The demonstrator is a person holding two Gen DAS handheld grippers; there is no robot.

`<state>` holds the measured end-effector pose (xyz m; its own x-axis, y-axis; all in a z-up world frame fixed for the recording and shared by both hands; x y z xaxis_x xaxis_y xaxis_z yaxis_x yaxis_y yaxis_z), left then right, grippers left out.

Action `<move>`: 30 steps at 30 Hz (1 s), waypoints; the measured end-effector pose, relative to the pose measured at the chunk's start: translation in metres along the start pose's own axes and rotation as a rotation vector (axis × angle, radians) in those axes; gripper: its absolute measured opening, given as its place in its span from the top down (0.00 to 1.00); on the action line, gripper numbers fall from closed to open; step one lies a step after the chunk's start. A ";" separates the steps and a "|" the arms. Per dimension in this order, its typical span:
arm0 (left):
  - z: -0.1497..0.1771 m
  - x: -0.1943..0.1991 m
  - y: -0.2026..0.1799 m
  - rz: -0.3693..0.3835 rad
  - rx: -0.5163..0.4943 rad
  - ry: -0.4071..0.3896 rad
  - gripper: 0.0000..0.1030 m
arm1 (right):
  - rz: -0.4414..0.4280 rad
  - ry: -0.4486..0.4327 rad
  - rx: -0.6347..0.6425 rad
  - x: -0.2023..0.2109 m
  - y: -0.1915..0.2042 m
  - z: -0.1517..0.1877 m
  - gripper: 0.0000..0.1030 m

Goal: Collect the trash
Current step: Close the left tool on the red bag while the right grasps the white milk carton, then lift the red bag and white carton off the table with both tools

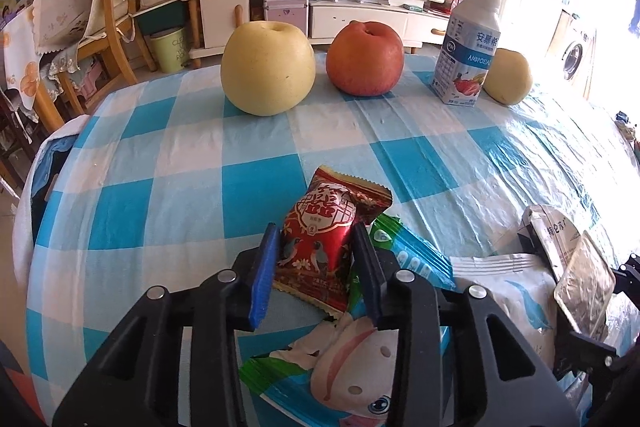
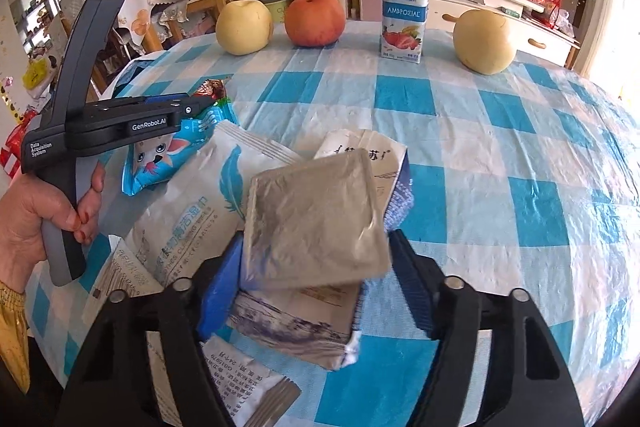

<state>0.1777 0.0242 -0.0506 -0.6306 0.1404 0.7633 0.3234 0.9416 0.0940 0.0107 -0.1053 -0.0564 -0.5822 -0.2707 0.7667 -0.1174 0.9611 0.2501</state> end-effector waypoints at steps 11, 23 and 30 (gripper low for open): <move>0.010 0.021 0.011 0.007 0.117 -0.016 0.68 | -0.036 -0.024 -0.013 0.007 -0.004 -0.001 0.46; 0.025 0.072 0.015 0.042 0.196 -0.083 0.68 | -0.096 -0.083 -0.043 0.034 -0.002 -0.004 0.47; 0.038 0.103 0.020 0.071 0.262 -0.118 0.68 | -0.151 -0.147 -0.017 0.056 0.013 -0.009 0.47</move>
Point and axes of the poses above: each gripper's, at about its wrist camera, not at the fingertips, and x roughly against the way its jaws point, y to its left, z to its underside, the point moved 8 cm from there along -x, roughly the way its jaws point, and after that the axes turned 10 degrees about -z, right-handed, at the moved point
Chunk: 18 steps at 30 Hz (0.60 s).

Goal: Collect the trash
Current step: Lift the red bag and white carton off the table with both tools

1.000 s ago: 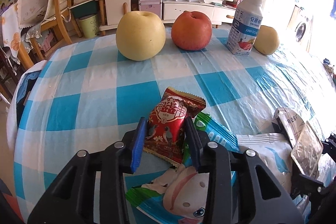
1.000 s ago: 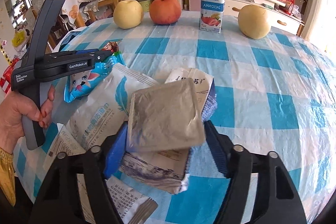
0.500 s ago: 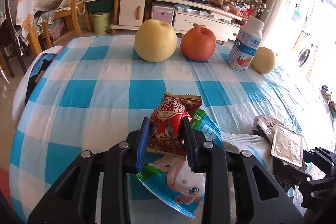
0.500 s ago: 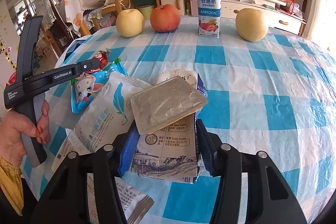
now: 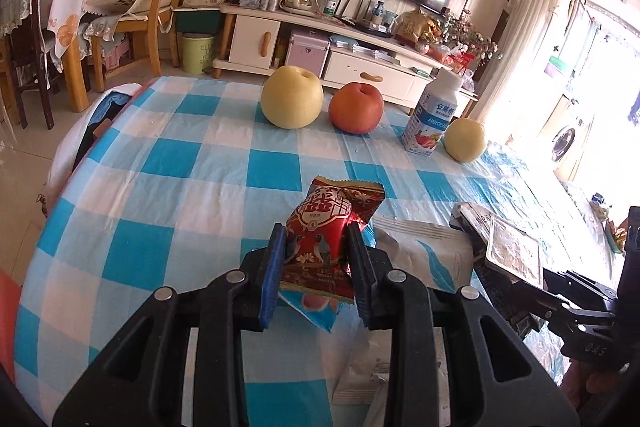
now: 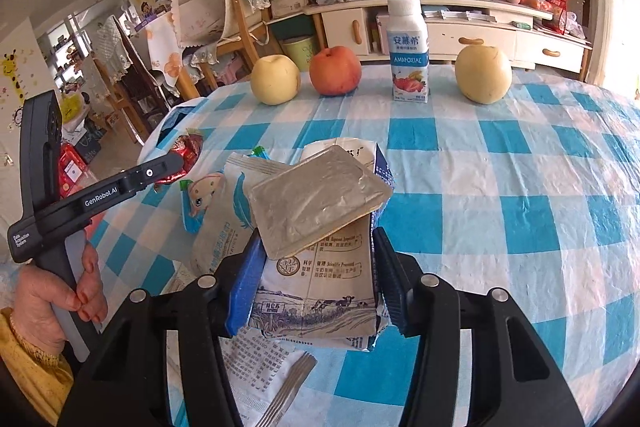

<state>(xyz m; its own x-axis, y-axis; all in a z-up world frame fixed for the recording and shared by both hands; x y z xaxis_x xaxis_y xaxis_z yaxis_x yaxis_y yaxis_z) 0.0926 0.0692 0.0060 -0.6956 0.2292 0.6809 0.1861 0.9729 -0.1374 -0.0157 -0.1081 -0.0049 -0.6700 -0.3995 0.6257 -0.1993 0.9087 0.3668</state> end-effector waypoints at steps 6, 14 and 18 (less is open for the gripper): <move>0.015 0.021 0.005 0.012 0.049 -0.002 0.68 | 0.103 -0.028 0.287 0.007 0.047 0.003 0.47; 0.032 0.037 0.020 0.023 0.106 0.007 0.82 | 0.273 -0.018 0.495 -0.005 0.061 0.016 0.47; 0.035 0.035 0.026 0.025 0.118 0.013 0.82 | 0.251 -0.053 0.458 0.002 0.060 0.009 0.47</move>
Point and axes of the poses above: each gripper's, at about its wrist camera, not at the fingertips, and x roughly against the way its jaws point, y to its left, z to its underside, the point moved 8 cm from there along -x, roughly the way its jaws point, and after that the axes turned 10 degrees about -z, right-handed, at the moved point
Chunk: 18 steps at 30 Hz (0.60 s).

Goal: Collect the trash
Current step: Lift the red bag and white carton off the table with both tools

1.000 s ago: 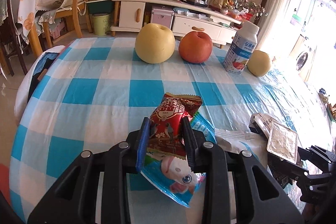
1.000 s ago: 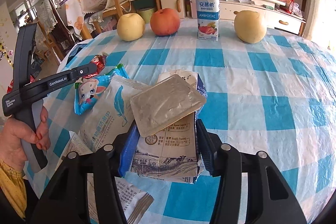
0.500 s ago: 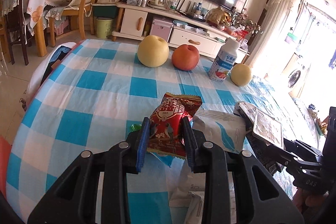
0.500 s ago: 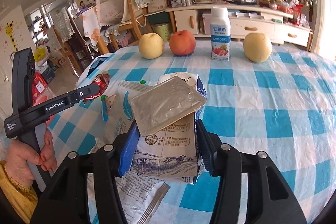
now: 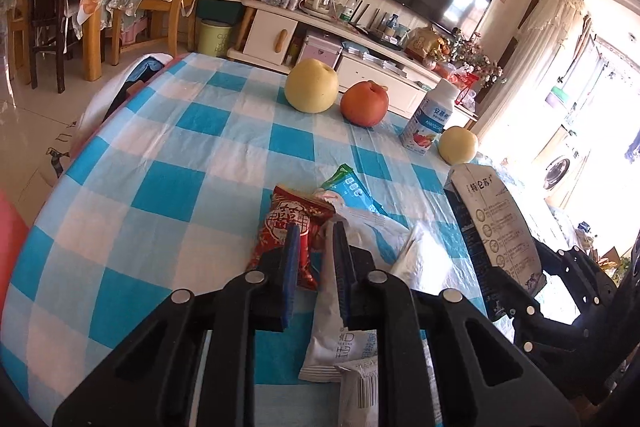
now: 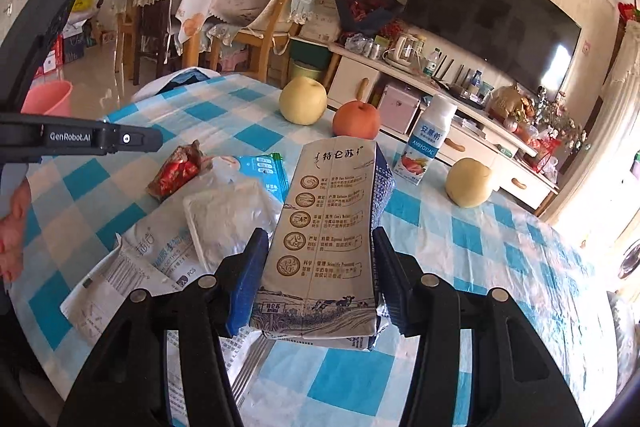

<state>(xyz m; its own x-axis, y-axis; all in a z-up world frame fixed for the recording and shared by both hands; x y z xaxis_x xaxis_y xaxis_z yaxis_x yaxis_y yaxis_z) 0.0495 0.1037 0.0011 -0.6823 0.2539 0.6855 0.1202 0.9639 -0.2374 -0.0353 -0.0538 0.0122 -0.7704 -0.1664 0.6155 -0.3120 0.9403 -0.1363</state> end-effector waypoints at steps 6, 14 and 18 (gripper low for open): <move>0.007 -0.016 0.014 -0.012 0.027 0.070 0.68 | -0.052 -0.005 -0.110 0.001 -0.009 -0.001 0.47; 0.007 -0.044 0.008 -0.021 -0.004 0.112 0.37 | -0.167 -0.027 -0.259 0.003 -0.015 -0.004 0.47; 0.010 -0.062 0.004 -0.033 -0.009 0.138 0.45 | -0.179 -0.024 -0.260 0.003 -0.012 -0.003 0.47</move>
Point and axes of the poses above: each gripper's, at about its wrist camera, not at the fingertips, and x roughly against the way its jaws point, y to its left, z to its underside, the point moved 8 cm from there along -x, roughly the way its jaws point, and after that the axes turned 10 degrees about -z, right-handed, at the moved point
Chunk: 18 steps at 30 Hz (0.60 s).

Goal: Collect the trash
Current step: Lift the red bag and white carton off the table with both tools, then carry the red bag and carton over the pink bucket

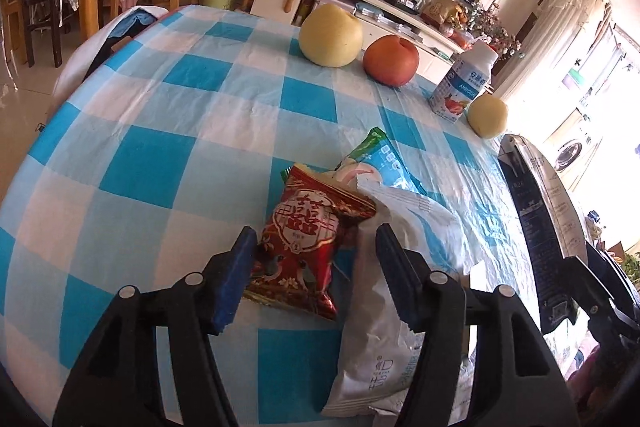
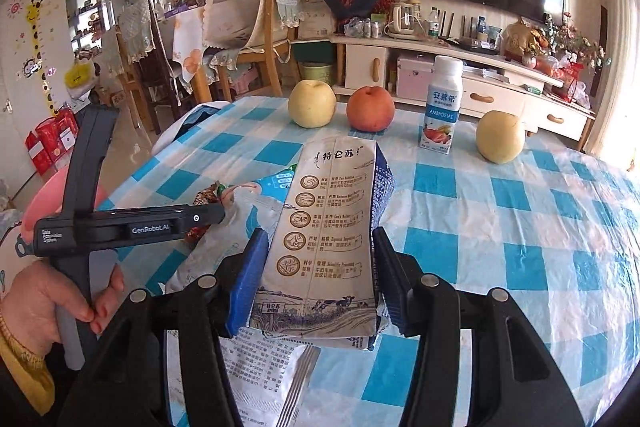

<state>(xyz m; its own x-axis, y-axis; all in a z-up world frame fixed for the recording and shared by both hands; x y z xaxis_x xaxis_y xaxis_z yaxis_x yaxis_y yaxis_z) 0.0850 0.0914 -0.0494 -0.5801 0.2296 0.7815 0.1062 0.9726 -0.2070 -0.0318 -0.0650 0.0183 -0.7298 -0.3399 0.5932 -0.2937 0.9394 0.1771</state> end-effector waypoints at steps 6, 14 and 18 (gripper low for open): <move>-0.001 -0.001 0.003 -0.002 0.017 0.009 0.65 | -0.018 0.004 0.002 -0.004 0.008 -0.002 0.47; -0.005 0.017 0.011 0.021 0.068 -0.019 0.68 | -0.062 0.006 -0.033 -0.008 0.022 -0.006 0.47; -0.012 0.037 0.023 0.039 0.108 -0.059 0.69 | -0.100 0.005 -0.055 -0.010 0.036 -0.010 0.47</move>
<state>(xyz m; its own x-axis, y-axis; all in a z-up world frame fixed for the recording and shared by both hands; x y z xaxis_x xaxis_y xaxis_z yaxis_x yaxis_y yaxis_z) 0.0760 0.1228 -0.0180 -0.6240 0.2618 0.7363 0.0438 0.9524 -0.3016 -0.0288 -0.0273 0.0261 -0.6953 -0.4316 0.5747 -0.3300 0.9021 0.2781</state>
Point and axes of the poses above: each gripper's, at about its wrist camera, not at the fingertips, and x roughly against the way its jaws point, y to its left, z to its underside, the point moved 8 cm from there along -x, roughly the way its jaws point, and after that the axes turned 10 degrees about -z, right-handed, at the moved point
